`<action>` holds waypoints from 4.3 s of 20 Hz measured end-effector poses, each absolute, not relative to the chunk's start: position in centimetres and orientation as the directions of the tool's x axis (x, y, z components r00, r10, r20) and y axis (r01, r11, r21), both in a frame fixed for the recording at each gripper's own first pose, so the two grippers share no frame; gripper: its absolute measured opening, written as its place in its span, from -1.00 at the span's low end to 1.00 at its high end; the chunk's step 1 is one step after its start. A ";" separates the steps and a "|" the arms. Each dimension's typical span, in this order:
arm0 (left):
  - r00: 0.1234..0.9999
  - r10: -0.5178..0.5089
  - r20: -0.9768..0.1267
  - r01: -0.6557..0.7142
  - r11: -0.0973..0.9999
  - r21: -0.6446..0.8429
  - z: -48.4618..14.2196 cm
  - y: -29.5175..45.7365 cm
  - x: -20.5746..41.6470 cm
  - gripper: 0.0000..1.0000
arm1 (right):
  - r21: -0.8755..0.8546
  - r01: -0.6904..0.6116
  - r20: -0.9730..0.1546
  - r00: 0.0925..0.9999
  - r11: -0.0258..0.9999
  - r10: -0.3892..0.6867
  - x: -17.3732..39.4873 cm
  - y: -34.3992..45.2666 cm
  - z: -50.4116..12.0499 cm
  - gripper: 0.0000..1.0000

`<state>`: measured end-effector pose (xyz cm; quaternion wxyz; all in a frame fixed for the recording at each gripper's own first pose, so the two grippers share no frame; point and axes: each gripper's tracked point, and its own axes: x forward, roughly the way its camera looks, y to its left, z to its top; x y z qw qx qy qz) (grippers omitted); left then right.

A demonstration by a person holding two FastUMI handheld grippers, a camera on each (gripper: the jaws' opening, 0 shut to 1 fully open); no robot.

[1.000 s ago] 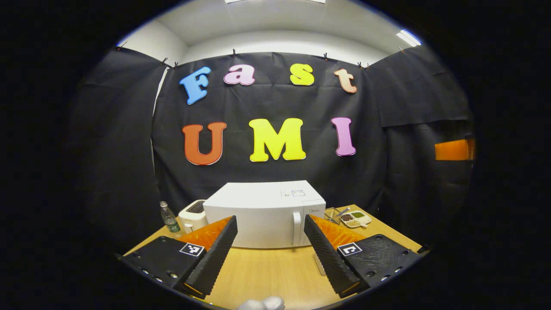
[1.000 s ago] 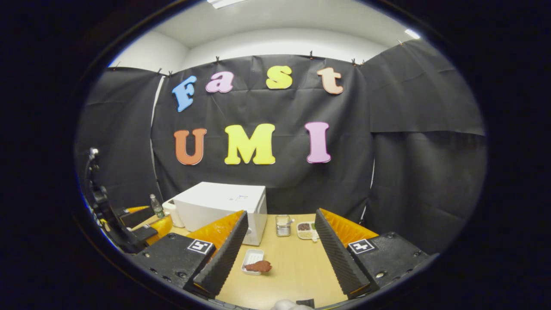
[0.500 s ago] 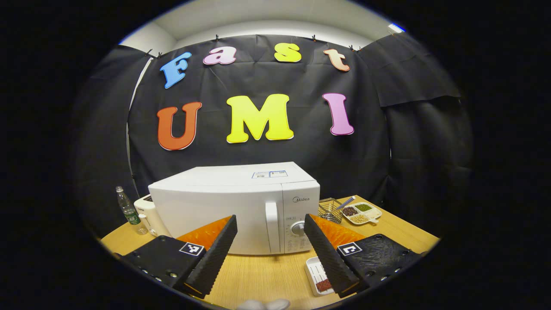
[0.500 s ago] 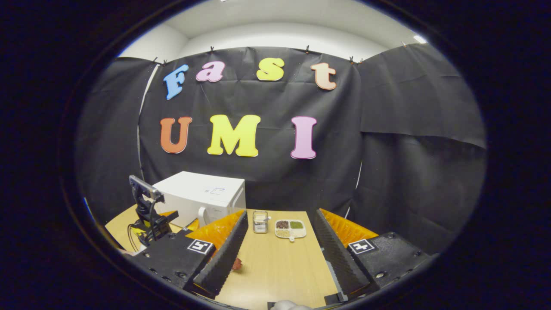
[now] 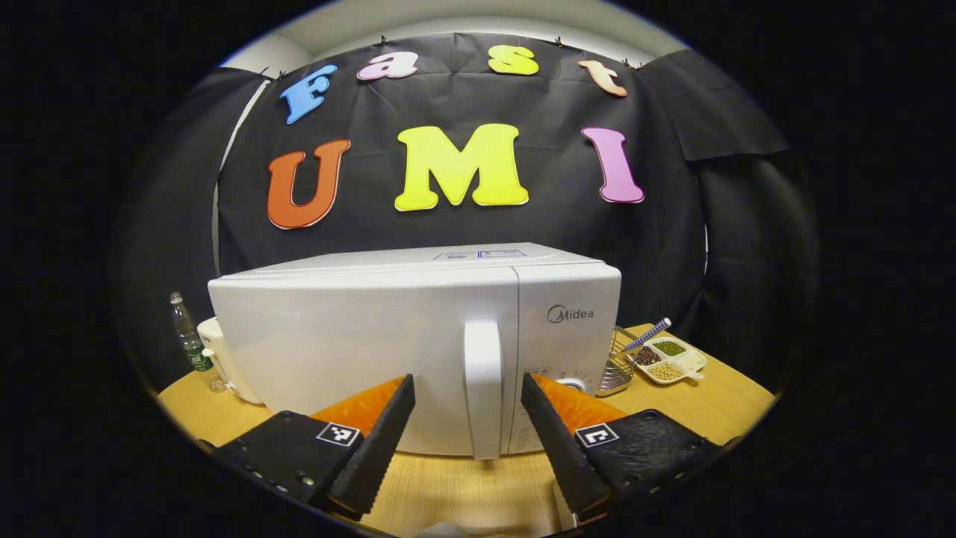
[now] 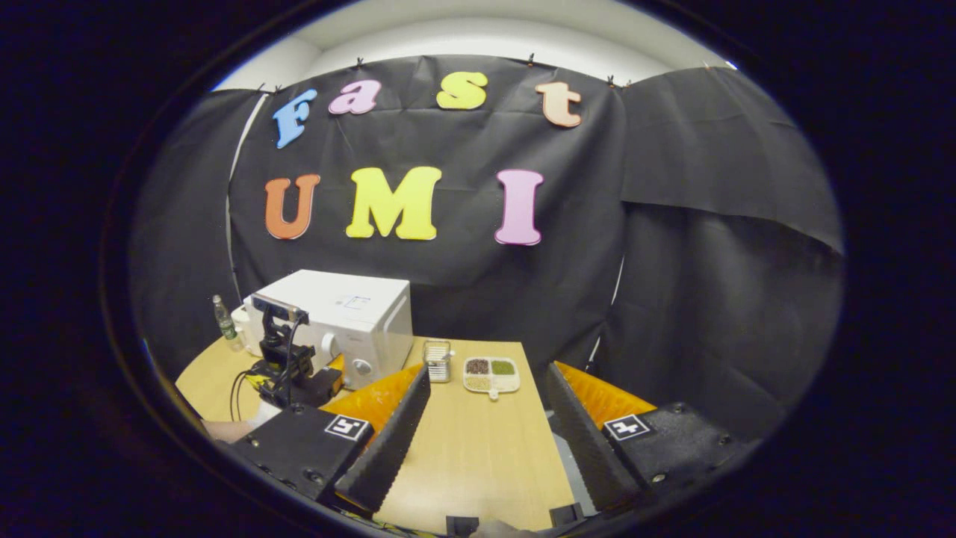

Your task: Open the microwave oven with the left hand, put the food in, and close the microwave oven.

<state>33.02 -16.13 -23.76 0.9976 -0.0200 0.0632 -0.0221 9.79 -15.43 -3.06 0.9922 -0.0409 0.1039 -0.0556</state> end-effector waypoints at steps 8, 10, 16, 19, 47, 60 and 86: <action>0.989 -0.080 -0.124 0.073 0.995 -0.064 -24.5 -17.1 33.6 -0.45 | -0.105 0.072 -0.188 0.978 0.992 -0.091 10.1 -15.5 -3.0 0.99; 0.991 -0.066 -0.120 0.060 0.997 -0.051 -24.3 -17.0 33.8 -0.84 | -0.104 0.069 -0.191 0.978 0.992 -0.088 10.0 -15.7 -3.2 0.98; 0.989 -0.057 -0.137 0.049 0.997 -0.062 -24.4 -17.0 33.6 -0.85 | -0.091 0.047 -0.199 0.978 0.995 -0.065 9.8 -15.6 -3.6 0.99; 0.988 -0.061 -0.144 0.053 0.997 -0.058 -24.5 -17.0 33.5 -0.85 | -0.094 0.037 -0.194 0.979 0.995 -0.055 9.6 -15.6 -3.4 0.99; 0.982 0.036 -0.183 -0.034 0.999 0.012 -23.9 -6.4 17.9 0.94 | -0.090 -0.096 -0.183 0.980 0.991 0.079 5.4 -8.2 -4.8 0.98; 0.964 0.146 -0.220 -0.134 0.988 0.071 -25.3 7.6 7.6 0.94 | -0.051 -0.133 -0.199 0.973 0.990 0.120 0.7 0.1 -8.5 0.98; 0.928 0.252 -0.275 -0.252 0.967 0.034 -20.2 7.8 2.5 0.94 | 0.281 -0.162 -0.571 0.764 0.946 0.300 19.6 -3.2 -30.8 0.62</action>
